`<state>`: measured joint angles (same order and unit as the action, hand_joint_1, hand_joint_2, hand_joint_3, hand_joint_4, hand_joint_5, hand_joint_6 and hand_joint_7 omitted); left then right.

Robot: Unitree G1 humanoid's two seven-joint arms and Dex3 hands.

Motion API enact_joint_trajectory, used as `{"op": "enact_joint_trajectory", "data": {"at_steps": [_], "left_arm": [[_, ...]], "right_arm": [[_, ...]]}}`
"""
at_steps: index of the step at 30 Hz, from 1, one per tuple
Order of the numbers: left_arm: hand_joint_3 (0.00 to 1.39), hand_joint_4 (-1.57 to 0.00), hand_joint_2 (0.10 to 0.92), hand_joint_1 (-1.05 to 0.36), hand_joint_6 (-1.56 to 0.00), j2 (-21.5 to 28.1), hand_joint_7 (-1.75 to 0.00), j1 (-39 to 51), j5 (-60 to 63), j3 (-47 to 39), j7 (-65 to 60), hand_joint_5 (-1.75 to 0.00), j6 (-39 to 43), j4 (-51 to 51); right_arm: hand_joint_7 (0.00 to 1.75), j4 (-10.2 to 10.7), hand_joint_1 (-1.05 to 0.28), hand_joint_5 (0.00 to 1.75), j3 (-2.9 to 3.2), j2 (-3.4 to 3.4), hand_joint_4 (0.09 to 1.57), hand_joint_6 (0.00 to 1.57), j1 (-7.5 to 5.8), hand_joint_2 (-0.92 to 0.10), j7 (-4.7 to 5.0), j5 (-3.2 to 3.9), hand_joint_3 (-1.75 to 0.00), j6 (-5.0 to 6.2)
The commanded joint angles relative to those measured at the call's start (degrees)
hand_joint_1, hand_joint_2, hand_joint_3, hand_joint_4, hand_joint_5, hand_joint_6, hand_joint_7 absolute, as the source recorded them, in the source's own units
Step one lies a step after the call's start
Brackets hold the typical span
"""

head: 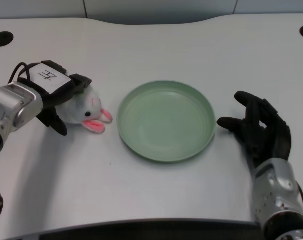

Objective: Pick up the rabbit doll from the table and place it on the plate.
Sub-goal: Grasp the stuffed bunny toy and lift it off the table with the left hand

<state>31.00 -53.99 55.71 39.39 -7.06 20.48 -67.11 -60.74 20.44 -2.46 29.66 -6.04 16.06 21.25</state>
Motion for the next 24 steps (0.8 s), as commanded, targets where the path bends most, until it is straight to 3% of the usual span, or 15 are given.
{"op": "enact_joint_trajectory", "data": {"at_steps": [1,2,3,5,6,8,11,12,14,16,19,21,24], "left_arm": [[0.00,-0.22,0.827,-0.86,-0.27,-0.5,-0.04,-0.1,-1.0,-0.2,-3.1,-0.14,1.9,-1.4],[0.01,-0.50,0.859,-0.63,-0.55,-0.6,-0.34,0.4,-2.0,-0.9,-5.2,-0.56,3.0,-1.8],[0.00,-0.58,0.876,-0.48,-0.63,-0.9,-0.73,0.7,-2.5,-1.3,-7.3,-1.04,3.5,-2.2],[0.00,-0.63,0.870,-0.38,-0.67,-1.4,-1.00,0.8,-2.6,-1.1,-10.2,-1.41,3.7,-3.2],[0.00,-0.65,0.869,-0.35,-0.70,-1.7,-1.03,0.7,-2.5,-0.9,-11.1,-1.61,3.5,-3.6],[0.00,-0.66,0.869,-0.34,-0.73,-1.9,-1.04,0.6,-2.4,-0.6,-12.1,-1.72,3.5,-4.2],[0.00,-0.66,0.869,-0.34,-0.74,-2.1,-1.03,0.4,-2.1,-0.2,-13.0,-1.74,3.5,-4.6],[0.00,-0.80,0.846,-0.35,-0.88,-2.2,-0.76,0.4,-1.9,0.1,-13.4,-1.74,3.4,-4.7],[0.00,-0.89,0.844,-0.36,-1.01,-2.4,-0.54,0.1,-1.6,0.6,-13.1,-1.75,3.1,-5.0],[0.01,-0.92,0.864,-0.36,-1.04,-2.5,-0.48,-0.4,-1.6,1.1,-11.3,-1.75,2.8,-5.2],[0.01,-0.91,0.861,-0.35,-1.07,-2.4,-0.48,-0.5,-2.5,0.9,-9.3,-1.75,3.7,-5.3],[0.00,-0.86,0.858,-0.31,-1.07,-2.3,-0.55,-0.4,-3.0,0.8,-8.6,-1.75,4.3,-5.4],[0.00,-0.78,0.875,-0.27,-0.85,-2.2,-1.14,0.0,-3.3,0.9,-8.4,-1.74,4.3,-5.4]], "right_arm": [[0.79,-1.3,-0.41,1.12,0.26,0.27,0.74,0.69,-0.23,-0.92,-0.07,0.19,-0.39,-0.02],[0.79,-1.5,-0.42,1.13,0.27,0.21,0.75,0.70,-0.13,-0.92,-0.01,0.15,-0.39,-0.02],[0.79,-1.3,-0.42,1.13,0.24,0.28,0.76,0.70,-0.22,-0.92,0.01,0.13,-0.39,0.03],[0.79,-1.5,-0.42,1.12,0.30,0.28,0.75,0.70,-0.03,-0.92,0.11,0.14,-0.39,0.09],[0.79,-1.7,-0.42,1.12,0.33,0.24,0.74,0.69,0.07,-0.92,0.09,0.14,-0.38,0.12],[0.79,-1.9,-0.42,1.12,0.36,0.18,0.74,0.69,0.19,-0.92,0.04,0.14,-0.37,0.17],[0.79,-2.1,-0.42,1.12,0.54,0.17,0.74,0.69,0.22,-0.92,-0.32,0.32,-0.37,0.32],[0.79,-2.2,-0.42,1.13,0.66,0.17,0.75,0.70,0.20,-0.92,-0.64,0.49,-0.37,0.33],[0.79,-2.4,-0.42,1.13,0.72,0.14,0.77,0.70,0.24,-0.92,-0.63,0.41,-0.37,0.37],[0.78,-2.3,-0.42,1.10,0.54,0.10,0.78,0.71,0.23,-0.92,-0.04,0.01,-0.37,0.10],[0.77,-2.2,-0.42,1.09,0.44,0.13,0.77,0.70,0.09,-0.92,0.05,-0.11,-0.38,0.15],[0.78,-2.1,-0.42,1.09,0.38,0.08,0.78,0.71,0.09,-0.92,-0.01,-0.17,-0.38,0.12],[0.78,-2.0,-0.42,1.10,0.39,0.04,0.77,0.71,0.17,-0.92,-0.08,-0.14,-0.38,0.12]]}}
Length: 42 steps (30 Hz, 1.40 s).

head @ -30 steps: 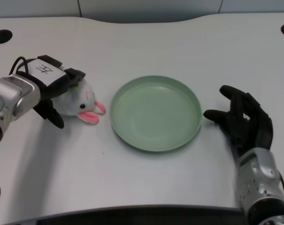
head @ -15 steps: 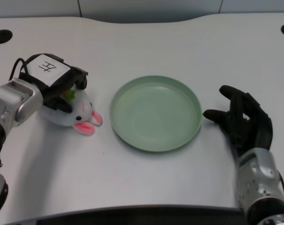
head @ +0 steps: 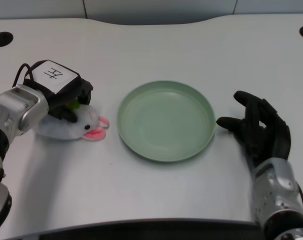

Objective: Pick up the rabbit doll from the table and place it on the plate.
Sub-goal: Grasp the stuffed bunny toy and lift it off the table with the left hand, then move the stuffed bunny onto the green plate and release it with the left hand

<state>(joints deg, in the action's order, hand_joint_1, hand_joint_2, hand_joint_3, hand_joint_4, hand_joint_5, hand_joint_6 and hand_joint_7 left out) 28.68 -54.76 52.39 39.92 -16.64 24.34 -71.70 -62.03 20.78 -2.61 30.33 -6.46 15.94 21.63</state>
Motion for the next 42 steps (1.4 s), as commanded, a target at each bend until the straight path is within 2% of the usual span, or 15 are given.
{"op": "enact_joint_trajectory", "data": {"at_steps": [1,5,8,11,14,16,19,22,23,25,30,32,38,40,42], "left_arm": [[0.01,-0.78,0.883,-0.27,-0.82,0.1,-1.20,0.9,-0.4,0.1,1.2,-1.74,0.6,-0.8],[0.01,-0.79,0.900,-0.26,-0.79,0.1,-1.22,1.0,-1.3,-0.2,2.2,-1.70,0.6,-0.9],[0.01,-0.75,0.909,-0.24,-0.73,0.0,-1.38,1.0,-2.2,-0.7,3.5,-1.71,0.5,-0.9],[0.00,-0.74,0.895,-0.22,-0.70,0.2,-1.44,0.9,-2.6,-0.8,4.0,-1.70,0.9,-0.6],[0.00,-0.76,0.874,-0.22,-0.73,0.6,-1.33,0.8,-2.9,-1.3,3.5,-1.61,1.4,-0.2],[0.01,-0.79,0.861,-0.21,-0.80,1.1,-1.10,0.6,-3.4,-2.0,3.6,-1.50,1.9,0.3],[0.01,-0.79,0.882,-0.21,-0.80,1.9,-1.12,0.3,-4.4,-3.3,3.2,-1.60,3.0,1.1],[0.01,-0.80,0.882,-0.20,-0.76,2.8,-1.20,-0.4,-4.5,-4.0,2.9,-1.73,3.9,1.8],[0.01,-0.81,0.879,-0.20,-0.77,3.1,-1.19,-0.8,-4.4,-4.2,3.0,-1.74,3.8,2.1],[0.01,-0.85,0.909,-0.18,-0.68,3.4,-1.50,-1.2,-4.2,-4.5,3.2,-1.74,3.5,2.5],[0.01,-0.87,0.904,-0.16,-0.63,4.4,-1.71,-2.0,-4.4,-5.5,3.1,-1.75,4.0,4.2],[0.00,-0.87,0.902,-0.17,-0.62,4.7,-1.74,-2.2,-4.8,-6.1,3.5,-1.75,4.2,4.8],[0.00,-0.87,0.887,-0.17,-0.70,5.9,-1.47,-2.7,-5.9,-8.0,3.9,-1.75,4.5,6.4],[0.00,-0.87,0.876,-0.16,-0.68,6.6,-1.55,-3.1,-5.9,-8.4,3.9,-1.75,4.8,7.0],[0.01,-0.86,0.896,-0.15,-0.63,7.1,-1.70,-3.9,-6.3,-9.0,4.3,-1.75,5.4,7.7]], "right_arm": [[0.77,-0.6,-0.42,1.10,0.00,0.24,0.77,0.70,-0.57,-0.92,0.30,-0.04,-0.38,-0.26],[0.78,-0.3,-0.41,1.11,0.14,0.42,0.76,0.70,-0.61,-0.92,0.40,0.17,-0.39,-0.26],[0.78,0.1,-0.41,1.12,0.26,0.68,0.77,0.70,-0.77,-0.92,0.58,0.42,-0.39,-0.49],[0.78,-0.8,-0.41,1.12,0.46,0.18,0.78,0.70,-0.45,-0.92,-0.43,0.59,-0.38,-0.21],[0.78,-0.3,-0.42,1.12,0.24,0.20,0.78,0.71,-0.58,-0.92,0.01,0.30,-0.38,-0.63],[0.78,-0.3,-0.42,1.11,0.20,0.27,0.77,0.70,-0.58,-0.92,0.36,0.23,-0.38,-0.70],[0.78,-0.3,-0.41,1.12,0.25,0.31,0.77,0.71,-0.36,-0.92,0.50,0.32,-0.37,-0.82],[0.78,-0.8,-0.42,1.12,-0.03,0.09,0.77,0.71,-0.26,-0.92,0.57,-0.18,-0.37,-0.31],[0.78,-0.9,-0.42,1.11,0.09,0.07,0.76,0.71,-0.18,-0.92,0.36,-0.01,-0.37,-0.38],[0.78,-1.0,-0.43,1.11,0.26,0.09,0.76,0.70,-0.12,-0.92,0.04,0.26,-0.37,-0.51],[0.78,-0.8,-0.41,1.11,0.11,0.21,0.77,0.70,-0.15,-0.92,0.27,0.10,-0.40,-0.49],[0.78,-1.1,-0.41,1.11,0.20,0.18,0.76,0.70,-0.03,-0.92,0.25,0.16,-0.40,-0.46],[0.79,-0.7,-0.41,1.11,0.02,0.39,0.75,0.69,0.06,-0.92,1.12,-0.07,-0.38,-0.69],[0.79,0.1,-0.41,1.12,-0.28,0.52,0.76,0.70,-0.18,-0.92,1.57,-0.25,-0.38,-1.18],[0.79,0.2,-0.40,1.12,0.04,0.64,0.75,0.68,-0.34,-0.92,0.69,0.43,-0.39,-1.20]]}}
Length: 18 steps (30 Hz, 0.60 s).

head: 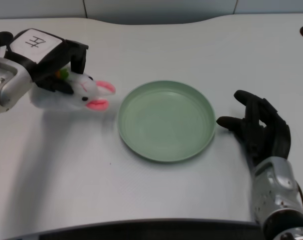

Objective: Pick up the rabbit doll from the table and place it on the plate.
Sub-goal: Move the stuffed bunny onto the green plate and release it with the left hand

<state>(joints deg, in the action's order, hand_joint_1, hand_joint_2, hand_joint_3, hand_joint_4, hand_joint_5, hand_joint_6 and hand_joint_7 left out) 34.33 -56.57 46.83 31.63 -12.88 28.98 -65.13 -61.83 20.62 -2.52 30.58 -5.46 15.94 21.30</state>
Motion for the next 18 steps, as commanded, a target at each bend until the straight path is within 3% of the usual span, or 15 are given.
{"op": "enact_joint_trajectory", "data": {"at_steps": [1,4,7,10,12,14,15,16,17,18], "left_arm": [[0.01,-0.86,0.893,-0.14,-0.62,1.6,-1.73,-2.3,-0.7,-1.0,0.5,-1.75,1.1,1.4],[0.01,-0.83,0.892,-0.15,-0.61,1.5,-1.74,-2.9,-0.9,-1.5,0.9,-1.75,1.1,2.6],[0.01,-0.87,0.902,-0.12,-0.65,0.2,-1.75,-3.5,-0.9,-1.8,0.1,-1.75,1.1,3.5],[0.01,-0.87,0.896,-0.14,-0.65,-1.2,-1.71,-4.0,-1.0,-1.8,1.7,-1.75,1.4,4.6],[0.01,-0.86,0.896,-0.15,-0.65,-2.1,-1.69,-4.2,-1.3,-1.9,2.7,-1.75,2.1,5.2],[0.01,-0.86,0.854,-0.22,-0.78,-3.2,-1.19,-4.3,-1.0,-1.6,2.9,-1.75,3.1,6.1],[0.01,-0.86,0.842,-0.23,-0.83,-3.8,-1.10,-4.3,-0.8,-1.4,2.5,-1.75,3.4,6.5],[0.01,-0.86,0.846,-0.22,-0.82,-4.4,-1.20,-4.2,-0.4,-1.2,2.3,-1.75,3.3,6.8],[0.01,-0.86,0.869,-0.20,-0.76,-5.2,-1.43,-4.3,-0.3,-1.1,3.0,-1.75,3.1,7.1],[0.02,-0.86,0.883,-0.20,-0.74,-5.9,-1.51,-4.4,-0.5,-1.0,3.9,-1.75,2.9,7.3]], "right_arm": [[0.79,-0.1,-0.40,1.11,0.29,0.57,0.74,0.68,-0.66,-0.92,-0.67,0.65,-0.40,-0.79],[0.78,0.0,-0.41,1.11,0.17,0.60,0.74,0.68,-0.58,-0.92,-0.05,0.43,-0.39,-1.02],[0.79,-1.6,-0.42,1.13,0.35,0.06,0.76,0.70,0.31,-0.92,-0.43,0.32,-0.38,-0.70],[0.79,-0.6,-0.40,1.12,0.12,0.47,0.75,0.67,-0.11,-0.92,0.34,0.18,-0.39,-1.23],[0.78,-0.4,-0.40,1.12,0.10,0.62,0.74,0.68,-0.27,-0.92,0.28,0.24,-0.39,-1.12],[0.78,-0.8,-0.40,1.12,0.02,0.59,0.74,0.68,-0.13,-0.92,0.43,0.07,-0.40,-0.99],[0.78,-1.0,-0.40,1.12,-0.01,0.55,0.74,0.68,-0.02,-0.92,0.55,-0.04,-0.40,-0.89],[0.78,-1.5,-0.40,1.12,0.07,0.43,0.75,0.68,0.10,-0.92,0.30,-0.02,-0.40,-0.63],[0.79,-1.6,-0.41,1.13,0.10,0.39,0.76,0.69,0.11,-0.92,0.10,0.01,-0.39,-0.47],[0.79,-1.3,-0.42,1.13,0.04,0.51,0.77,0.70,-0.06,-0.92,0.15,0.01,-0.38,-0.51]]}}
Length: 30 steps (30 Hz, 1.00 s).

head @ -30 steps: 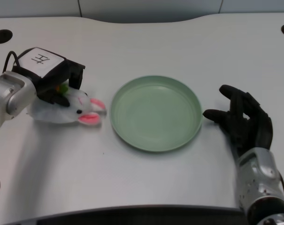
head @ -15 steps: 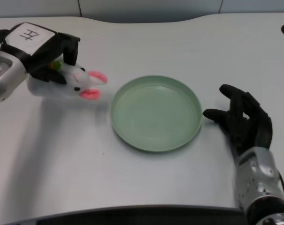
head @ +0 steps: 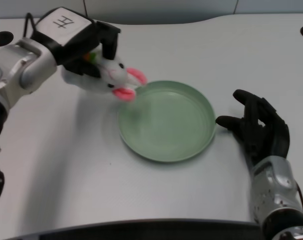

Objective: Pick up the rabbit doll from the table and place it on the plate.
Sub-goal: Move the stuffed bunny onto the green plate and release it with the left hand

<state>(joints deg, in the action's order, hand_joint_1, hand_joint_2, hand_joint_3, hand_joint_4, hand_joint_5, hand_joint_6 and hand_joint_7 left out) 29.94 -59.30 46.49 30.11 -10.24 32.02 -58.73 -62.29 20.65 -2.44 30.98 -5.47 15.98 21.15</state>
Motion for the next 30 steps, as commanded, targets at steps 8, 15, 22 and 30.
{"op": "enact_joint_trajectory", "data": {"at_steps": [8,15,22,30], "left_arm": [[0.00,-0.85,0.889,-0.19,-0.82,-6.5,-1.20,-2.2,0.5,2.0,3.0,-1.75,0.2,0.5],[0.00,-0.86,0.844,-0.22,-0.95,-10.6,-0.74,-3.3,2.0,4.5,3.5,-1.53,-1.2,-0.4],[0.00,-0.83,0.843,-0.23,-0.84,-14.6,-0.90,-3.9,3.4,6.1,-0.2,-1.64,-1.1,-2.9],[0.01,-0.92,0.810,-0.22,-0.96,-17.8,-0.65,-4.5,3.4,7.3,-1.1,-1.31,-1.3,-5.3]], "right_arm": [[0.78,1.2,-0.40,1.13,-0.55,1.01,0.75,0.71,-0.97,-0.92,1.52,-0.16,-0.39,-1.43],[0.78,2.4,-0.40,1.15,-0.61,1.17,0.72,0.68,-1.37,-0.92,1.19,0.17,-0.41,-2.57],[0.77,2.2,-0.41,1.12,-0.46,1.39,0.71,0.68,-1.33,-0.92,1.28,0.18,-0.39,-2.25],[0.77,2.8,-0.41,1.12,-0.99,1.51,0.70,0.65,-1.67,-0.92,1.51,-0.42,-0.40,-2.06]]}}
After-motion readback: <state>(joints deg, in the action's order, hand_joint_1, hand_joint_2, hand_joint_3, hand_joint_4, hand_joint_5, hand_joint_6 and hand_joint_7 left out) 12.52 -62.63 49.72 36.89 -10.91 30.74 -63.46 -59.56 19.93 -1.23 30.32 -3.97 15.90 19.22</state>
